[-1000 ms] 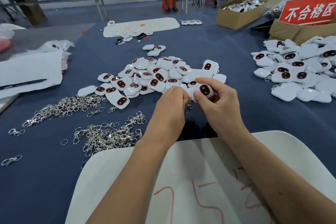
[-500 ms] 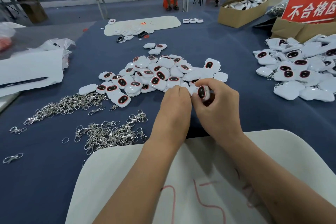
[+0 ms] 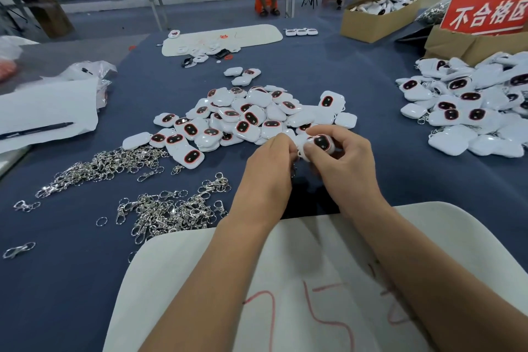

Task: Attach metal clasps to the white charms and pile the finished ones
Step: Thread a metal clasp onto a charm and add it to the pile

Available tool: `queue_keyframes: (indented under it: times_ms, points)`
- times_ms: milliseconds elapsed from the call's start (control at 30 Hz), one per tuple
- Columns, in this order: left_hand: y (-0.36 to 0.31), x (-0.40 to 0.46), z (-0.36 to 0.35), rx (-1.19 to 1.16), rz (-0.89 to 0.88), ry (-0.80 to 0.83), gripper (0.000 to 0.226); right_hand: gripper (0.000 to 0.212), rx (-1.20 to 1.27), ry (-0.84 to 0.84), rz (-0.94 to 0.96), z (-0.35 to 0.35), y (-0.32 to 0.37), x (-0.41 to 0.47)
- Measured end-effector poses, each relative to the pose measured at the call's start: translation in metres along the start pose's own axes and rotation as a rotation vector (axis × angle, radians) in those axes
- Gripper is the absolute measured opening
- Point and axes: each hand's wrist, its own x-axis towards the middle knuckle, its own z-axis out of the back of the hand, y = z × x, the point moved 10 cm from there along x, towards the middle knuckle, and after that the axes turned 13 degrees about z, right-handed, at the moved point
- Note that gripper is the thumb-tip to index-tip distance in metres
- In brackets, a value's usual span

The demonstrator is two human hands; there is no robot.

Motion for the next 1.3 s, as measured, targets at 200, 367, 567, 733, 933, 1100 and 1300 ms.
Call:
queue_keyframes:
  times_ms: [200, 367, 567, 733, 933, 1100, 1300]
  points:
    - [0.01, 0.006, 0.003, -0.157, 0.08, -0.018, 0.016, 0.016, 0.178, -0.059, -0.1, 0.001, -0.013, 0.0]
    - [0.004, 0.004, 0.019, -0.249, -0.003, -0.094, 0.012, 0.015, 0.04, 0.073, 0.007, -0.007, -0.003, 0.003]
    - [0.005, 0.006, 0.019, -0.251, 0.001, -0.053, 0.014, 0.009, -0.183, 0.19, 0.26, -0.02, 0.025, -0.001]
    - [0.015, 0.009, 0.016, -0.391, 0.104, 0.006, 0.013, 0.008, -0.072, 0.168, 0.195, -0.016, 0.018, 0.001]
    - [0.017, 0.009, 0.016, -0.502, 0.114, 0.069, 0.01, 0.013, 0.213, 0.138, 0.069, -0.014, 0.005, 0.003]
    - [0.014, 0.008, 0.017, -0.564, 0.077, 0.093, 0.013, 0.01, 0.288, 0.174, 0.022, -0.019, -0.003, 0.004]
    - [0.013, 0.008, 0.017, -0.567, 0.072, 0.102, 0.014, 0.012, 0.308, 0.178, -0.003, -0.019, -0.006, 0.004]
